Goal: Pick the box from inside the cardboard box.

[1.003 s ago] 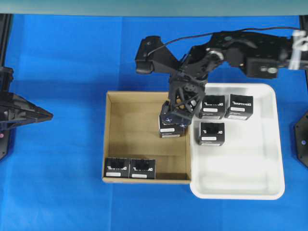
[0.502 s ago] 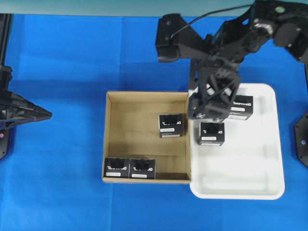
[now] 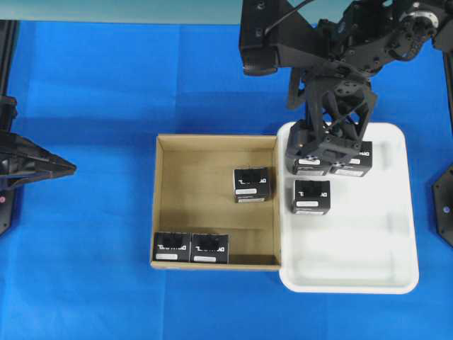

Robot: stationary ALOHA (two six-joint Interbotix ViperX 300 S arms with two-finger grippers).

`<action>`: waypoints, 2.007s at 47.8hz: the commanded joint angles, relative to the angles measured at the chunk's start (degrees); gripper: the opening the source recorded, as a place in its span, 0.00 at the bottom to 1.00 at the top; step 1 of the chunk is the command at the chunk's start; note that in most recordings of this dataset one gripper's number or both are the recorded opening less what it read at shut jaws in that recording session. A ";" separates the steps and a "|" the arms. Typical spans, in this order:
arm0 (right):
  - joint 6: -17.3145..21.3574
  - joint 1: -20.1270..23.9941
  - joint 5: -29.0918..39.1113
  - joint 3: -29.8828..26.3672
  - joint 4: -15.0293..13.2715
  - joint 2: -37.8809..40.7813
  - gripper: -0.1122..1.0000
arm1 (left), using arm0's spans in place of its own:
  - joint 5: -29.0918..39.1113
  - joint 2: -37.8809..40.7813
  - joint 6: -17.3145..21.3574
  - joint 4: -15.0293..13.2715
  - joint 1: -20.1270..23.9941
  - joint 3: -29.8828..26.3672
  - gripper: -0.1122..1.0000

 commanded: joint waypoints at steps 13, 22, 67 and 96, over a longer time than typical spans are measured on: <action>-0.88 2.99 -2.90 5.98 -8.79 4.13 0.99 | -0.26 0.18 -0.09 0.09 -0.18 -1.58 0.04; -1.14 3.87 -10.37 10.90 -8.79 7.21 0.99 | -0.18 0.18 -0.09 0.18 -0.18 -1.49 0.04; -1.93 6.24 -32.17 19.86 -8.79 17.05 0.99 | -0.18 0.26 -0.09 0.18 -0.18 -1.41 0.04; -3.08 6.50 -38.32 21.45 -8.44 23.47 0.99 | -0.18 0.35 -0.09 0.18 -0.18 -1.41 0.04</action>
